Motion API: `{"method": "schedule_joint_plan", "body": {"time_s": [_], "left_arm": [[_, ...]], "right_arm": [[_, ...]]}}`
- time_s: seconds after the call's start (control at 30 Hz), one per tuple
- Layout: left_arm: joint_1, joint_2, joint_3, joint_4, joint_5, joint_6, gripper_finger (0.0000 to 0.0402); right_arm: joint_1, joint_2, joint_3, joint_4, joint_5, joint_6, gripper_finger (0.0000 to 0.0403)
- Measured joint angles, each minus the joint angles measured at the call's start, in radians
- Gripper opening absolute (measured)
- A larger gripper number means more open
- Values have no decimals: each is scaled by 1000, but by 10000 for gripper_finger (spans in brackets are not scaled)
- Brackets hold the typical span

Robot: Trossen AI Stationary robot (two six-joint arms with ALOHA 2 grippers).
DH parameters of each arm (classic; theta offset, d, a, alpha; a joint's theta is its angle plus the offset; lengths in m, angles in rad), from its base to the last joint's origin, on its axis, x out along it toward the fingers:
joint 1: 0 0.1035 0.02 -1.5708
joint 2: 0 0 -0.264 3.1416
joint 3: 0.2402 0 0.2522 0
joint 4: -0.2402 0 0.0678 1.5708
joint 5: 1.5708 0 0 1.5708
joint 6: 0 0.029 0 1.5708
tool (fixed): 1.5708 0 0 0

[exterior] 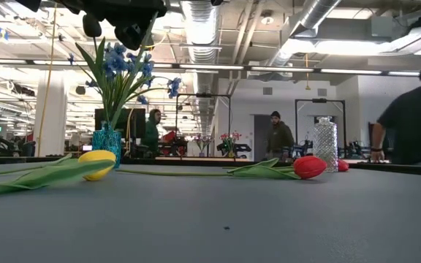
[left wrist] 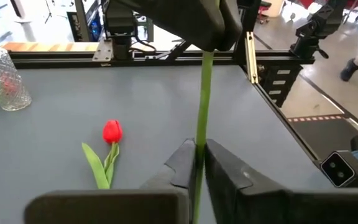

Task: Sort flowers into vase by color
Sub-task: Put the black tulip into the blue vase

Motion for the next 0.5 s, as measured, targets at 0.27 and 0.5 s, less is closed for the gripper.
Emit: {"method": "schedule_joint_plan", "body": {"time_s": [0.27,0.5], "left_arm": [[0,0,0,33,-9,1,1],[21,-73,0,26,-53,8,0]], "right_arm": [[-7,0,0,3,2,36,85],[-17,-28,0,-17,26,53,190]]}}
